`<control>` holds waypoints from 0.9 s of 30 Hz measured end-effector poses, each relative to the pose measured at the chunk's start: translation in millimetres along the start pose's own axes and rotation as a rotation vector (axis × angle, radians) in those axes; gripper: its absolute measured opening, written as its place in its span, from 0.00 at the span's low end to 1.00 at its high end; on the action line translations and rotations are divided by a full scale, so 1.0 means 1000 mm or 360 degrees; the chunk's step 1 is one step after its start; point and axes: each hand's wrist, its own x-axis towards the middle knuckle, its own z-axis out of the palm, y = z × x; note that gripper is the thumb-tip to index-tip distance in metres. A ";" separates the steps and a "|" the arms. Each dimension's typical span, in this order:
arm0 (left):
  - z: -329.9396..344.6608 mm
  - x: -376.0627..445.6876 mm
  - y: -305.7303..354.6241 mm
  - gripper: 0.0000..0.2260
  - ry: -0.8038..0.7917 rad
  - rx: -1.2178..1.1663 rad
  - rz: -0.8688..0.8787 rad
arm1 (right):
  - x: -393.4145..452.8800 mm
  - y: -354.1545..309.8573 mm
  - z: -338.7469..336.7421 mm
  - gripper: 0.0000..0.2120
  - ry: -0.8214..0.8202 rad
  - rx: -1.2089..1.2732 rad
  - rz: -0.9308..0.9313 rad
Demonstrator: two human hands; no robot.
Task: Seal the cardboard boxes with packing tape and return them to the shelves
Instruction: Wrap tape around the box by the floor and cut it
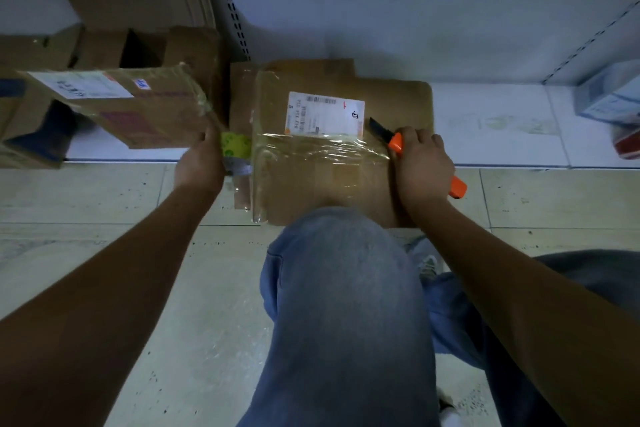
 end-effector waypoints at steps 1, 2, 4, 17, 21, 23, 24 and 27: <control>0.011 -0.001 0.002 0.15 -0.0041 -0.0082 -0.0069 | 0.005 0.000 -0.002 0.14 0.0022 -0.0012 -0.0022; 0.020 -0.002 0.002 0.14 -0.0078 -0.0151 -0.0144 | 0.012 0.001 -0.005 0.15 0.0045 -0.0011 -0.0034; 0.030 -0.003 0.002 0.14 -0.0127 -0.0201 -0.0244 | 0.025 0.002 -0.011 0.18 0.0077 -0.0005 -0.0044; 0.020 0.018 0.004 0.12 -0.0250 -0.0502 -0.0679 | 0.017 0.053 -0.058 0.25 -0.0426 0.0931 0.0876; 0.024 0.017 0.003 0.08 -0.0432 -0.0771 -0.0589 | 0.068 0.032 -0.073 0.18 -0.0058 0.1084 0.0670; 0.037 0.008 0.009 0.21 -0.0516 -0.0824 -0.0373 | 0.087 0.024 -0.077 0.25 0.0003 0.0899 0.0816; 0.057 0.011 0.005 0.30 -0.0517 -0.0860 -0.0310 | 0.089 0.018 -0.078 0.28 0.0012 0.0838 0.0955; 0.048 -0.015 0.048 0.39 -0.0570 -0.1101 -0.0226 | 0.063 0.001 -0.066 0.37 -0.0053 0.1110 0.1271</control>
